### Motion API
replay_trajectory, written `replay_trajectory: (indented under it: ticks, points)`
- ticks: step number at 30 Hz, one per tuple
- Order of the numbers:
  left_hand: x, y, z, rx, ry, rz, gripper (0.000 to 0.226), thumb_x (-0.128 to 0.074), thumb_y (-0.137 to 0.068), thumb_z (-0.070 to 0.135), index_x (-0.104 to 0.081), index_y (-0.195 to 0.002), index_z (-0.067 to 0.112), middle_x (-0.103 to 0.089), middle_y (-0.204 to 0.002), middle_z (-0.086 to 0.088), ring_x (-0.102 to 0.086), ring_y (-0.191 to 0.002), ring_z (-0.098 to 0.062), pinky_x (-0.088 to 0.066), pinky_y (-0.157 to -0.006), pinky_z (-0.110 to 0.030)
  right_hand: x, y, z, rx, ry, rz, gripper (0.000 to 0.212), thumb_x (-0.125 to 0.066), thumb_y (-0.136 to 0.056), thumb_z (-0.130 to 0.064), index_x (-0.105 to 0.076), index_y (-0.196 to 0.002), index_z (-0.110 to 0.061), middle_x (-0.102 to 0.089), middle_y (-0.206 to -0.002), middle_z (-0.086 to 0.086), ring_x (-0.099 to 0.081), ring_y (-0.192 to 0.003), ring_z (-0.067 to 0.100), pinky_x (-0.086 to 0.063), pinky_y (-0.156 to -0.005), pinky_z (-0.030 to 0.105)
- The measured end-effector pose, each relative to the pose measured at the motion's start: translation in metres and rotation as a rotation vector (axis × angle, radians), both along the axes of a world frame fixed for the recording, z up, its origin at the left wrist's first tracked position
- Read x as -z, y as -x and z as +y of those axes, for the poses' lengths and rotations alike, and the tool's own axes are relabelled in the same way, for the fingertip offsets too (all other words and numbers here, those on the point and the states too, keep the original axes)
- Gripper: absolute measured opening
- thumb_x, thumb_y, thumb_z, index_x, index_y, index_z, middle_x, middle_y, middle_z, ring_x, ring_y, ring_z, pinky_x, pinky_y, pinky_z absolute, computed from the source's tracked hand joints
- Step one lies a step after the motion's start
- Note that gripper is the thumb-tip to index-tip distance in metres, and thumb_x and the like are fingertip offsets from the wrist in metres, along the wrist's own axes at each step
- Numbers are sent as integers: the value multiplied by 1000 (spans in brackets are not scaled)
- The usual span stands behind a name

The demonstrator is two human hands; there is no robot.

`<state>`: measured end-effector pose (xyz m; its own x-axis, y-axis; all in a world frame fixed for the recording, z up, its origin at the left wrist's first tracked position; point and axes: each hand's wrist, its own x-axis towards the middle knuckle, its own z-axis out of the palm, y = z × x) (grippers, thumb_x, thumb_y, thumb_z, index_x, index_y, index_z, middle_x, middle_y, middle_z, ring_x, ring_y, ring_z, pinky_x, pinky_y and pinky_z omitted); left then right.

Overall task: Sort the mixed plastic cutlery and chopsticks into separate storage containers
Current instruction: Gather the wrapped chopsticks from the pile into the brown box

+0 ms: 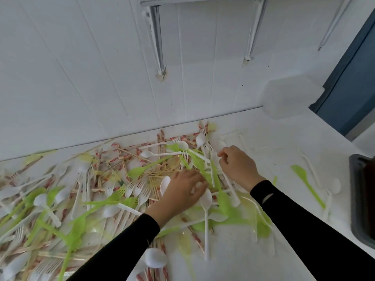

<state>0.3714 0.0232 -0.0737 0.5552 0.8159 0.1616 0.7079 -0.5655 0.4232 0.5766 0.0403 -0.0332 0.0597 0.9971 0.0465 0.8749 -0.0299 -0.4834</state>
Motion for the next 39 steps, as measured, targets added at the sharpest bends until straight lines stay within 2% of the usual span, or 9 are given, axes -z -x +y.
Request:
replay_trajectory:
  ticks: [4,8,11,14,17,23,28,32,39]
  points:
    - [-16,20,66,-179,-37,-145,41,-43,-99,42,-70,-90,13,-63,-83,1,-56,-77,-18,-50,-72,-38,10,5,31,-13,34,116,28,-44,-98,-8,-63,-119,-9,-57,-114,7,-58,-104,22,-46,-88,29]
    - [-20,26,122,-251,-4,-109,28,-53,-100,33,-73,-110,16,-70,-101,-3,-61,-100,-24,-45,-83,-32,19,7,55,18,96,144,29,-42,-96,-3,-64,-114,4,-61,-110,18,-59,-104,30,-48,-88,32]
    - [-14,10,148,-206,74,-10,31,-53,-98,17,-63,-127,20,-61,-130,-3,-51,-124,-23,-39,-101,-32,27,8,66,5,169,151,25,-47,-93,-7,-65,-92,10,-62,-82,23,-60,-78,37,-46,-66,37]
    - [-11,-8,162,-117,233,120,57,-55,-94,11,-39,-149,20,-39,-153,-5,-31,-143,-26,-27,-116,-38,28,5,71,-46,168,186,22,-52,-96,-13,-71,-104,-4,-68,-100,7,-62,-90,23,-49,-81,30]
    - [-15,-20,173,-112,339,170,67,-55,-92,9,-28,-153,18,-40,-151,-8,-34,-139,-29,-32,-112,-40,30,1,76,-39,184,221,22,-55,-95,-14,-70,-112,-14,-68,-106,-1,-57,-89,12,-43,-79,19]
    - [-15,-22,174,-100,299,307,57,-60,-93,18,-40,-147,14,-42,-138,-9,-47,-123,-29,-41,-102,-39,24,8,84,12,165,260,18,-52,-94,-6,-68,-99,-3,-67,-90,8,-60,-83,25,-50,-78,33]
    - [-15,-19,170,-155,172,341,25,-64,-85,29,-69,-107,19,-59,-105,-2,-59,-99,-24,-38,-87,-32,26,17,95,52,193,223,21,-47,-87,2,-55,-67,-1,-52,-65,9,-47,-66,26,-38,-61,33]
    - [-14,-18,166,-148,109,459,23,-60,-91,28,-68,-110,19,-63,-110,0,-59,-106,-20,-38,-96,-34,25,14,101,106,213,201,12,-58,-94,-11,-66,-96,-3,-67,-95,9,-63,-89,28,-53,-84,39]
    - [-22,-5,153,-70,151,507,23,-50,-95,5,-63,-113,8,-54,-111,-8,-61,-96,-27,-42,-75,-28,22,-8,99,81,314,37,9,-56,-88,-9,-63,-91,-4,-67,-91,10,-64,-86,28,-50,-72,35]
